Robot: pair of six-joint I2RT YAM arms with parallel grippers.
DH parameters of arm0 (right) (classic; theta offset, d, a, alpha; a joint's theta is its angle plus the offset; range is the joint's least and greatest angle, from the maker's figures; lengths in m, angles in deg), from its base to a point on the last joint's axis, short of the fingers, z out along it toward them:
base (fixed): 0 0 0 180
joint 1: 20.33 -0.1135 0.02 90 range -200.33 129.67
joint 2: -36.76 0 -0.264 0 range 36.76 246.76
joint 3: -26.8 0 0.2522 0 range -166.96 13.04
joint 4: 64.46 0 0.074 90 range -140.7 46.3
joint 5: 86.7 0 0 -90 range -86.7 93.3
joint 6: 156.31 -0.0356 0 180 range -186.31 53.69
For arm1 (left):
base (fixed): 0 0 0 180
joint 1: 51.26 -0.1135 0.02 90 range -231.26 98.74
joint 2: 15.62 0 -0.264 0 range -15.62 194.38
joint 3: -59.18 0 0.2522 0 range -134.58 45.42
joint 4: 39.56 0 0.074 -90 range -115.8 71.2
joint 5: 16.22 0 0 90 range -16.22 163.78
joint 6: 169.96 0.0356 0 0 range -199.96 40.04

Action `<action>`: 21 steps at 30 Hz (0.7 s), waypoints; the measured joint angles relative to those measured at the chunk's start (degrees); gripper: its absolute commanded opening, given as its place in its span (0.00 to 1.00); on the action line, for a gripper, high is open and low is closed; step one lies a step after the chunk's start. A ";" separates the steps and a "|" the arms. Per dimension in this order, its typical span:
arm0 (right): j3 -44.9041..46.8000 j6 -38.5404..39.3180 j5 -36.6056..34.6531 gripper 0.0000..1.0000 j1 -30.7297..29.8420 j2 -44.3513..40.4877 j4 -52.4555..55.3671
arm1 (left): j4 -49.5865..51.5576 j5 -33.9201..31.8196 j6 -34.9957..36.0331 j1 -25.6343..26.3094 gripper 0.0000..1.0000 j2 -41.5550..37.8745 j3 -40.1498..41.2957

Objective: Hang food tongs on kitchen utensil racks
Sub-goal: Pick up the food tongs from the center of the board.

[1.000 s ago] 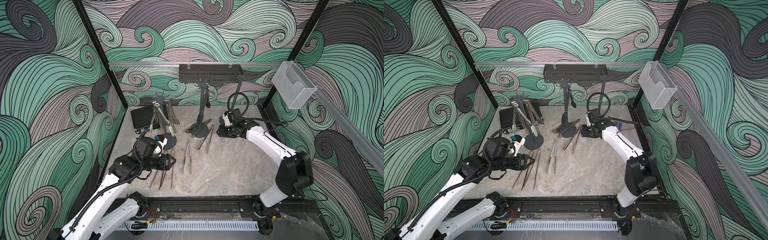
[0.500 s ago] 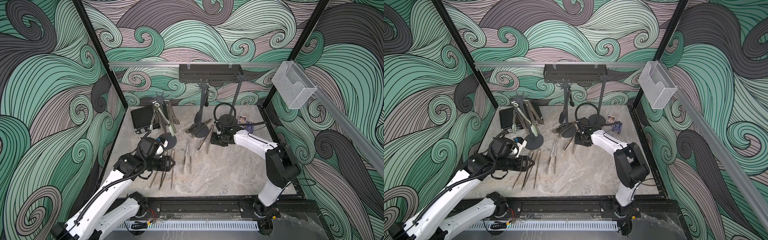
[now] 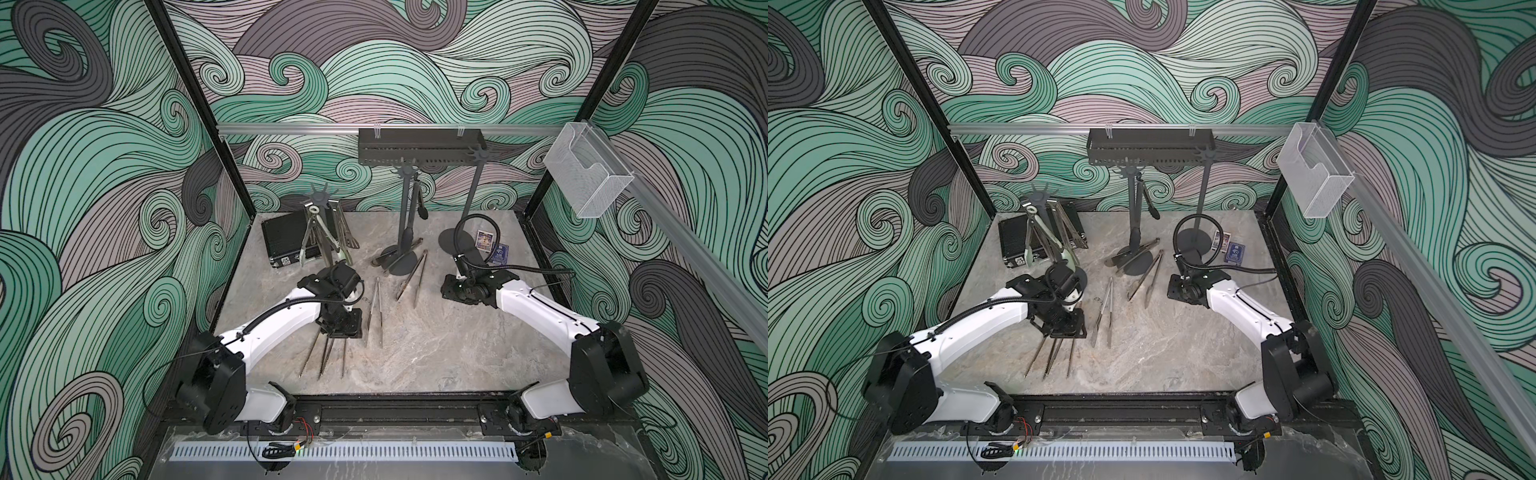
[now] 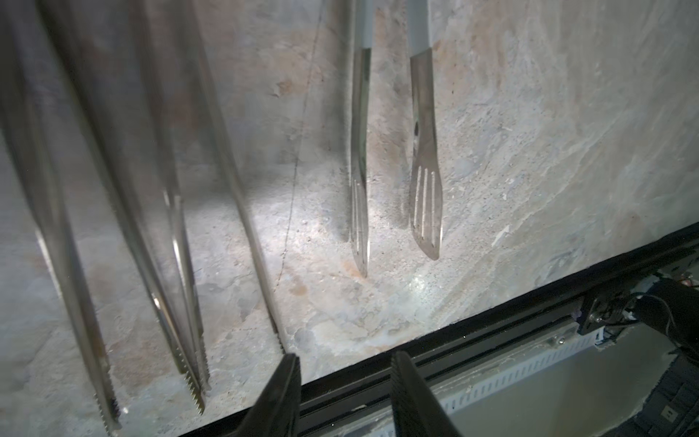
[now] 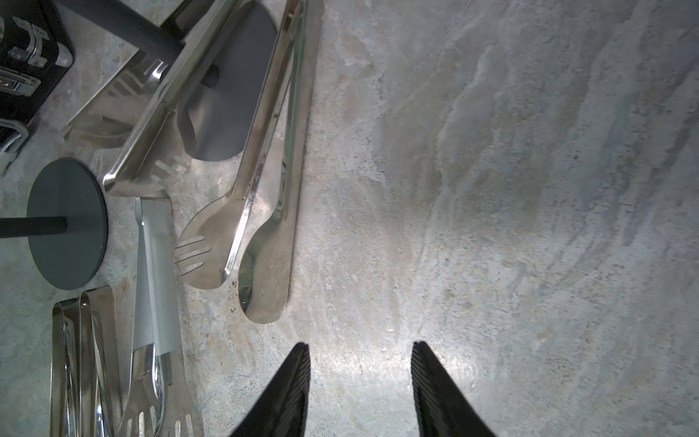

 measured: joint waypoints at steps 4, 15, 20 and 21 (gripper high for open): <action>2.29 1.07 0.55 0.47 2.21 -3.04 0.07 | -0.63 -3.13 -1.68 1.44 0.41 6.03 -2.23; 3.28 2.89 2.60 0.47 3.56 -5.40 -0.15 | 1.05 -12.41 -6.10 -0.11 0.40 5.42 -0.31; 3.58 3.06 3.21 0.47 3.96 -5.84 -0.28 | -2.91 -11.30 -6.34 -0.42 0.37 6.25 3.85; 3.67 3.08 3.26 0.47 4.09 -6.08 -0.31 | -3.98 -11.02 -6.36 -0.42 0.36 6.69 4.61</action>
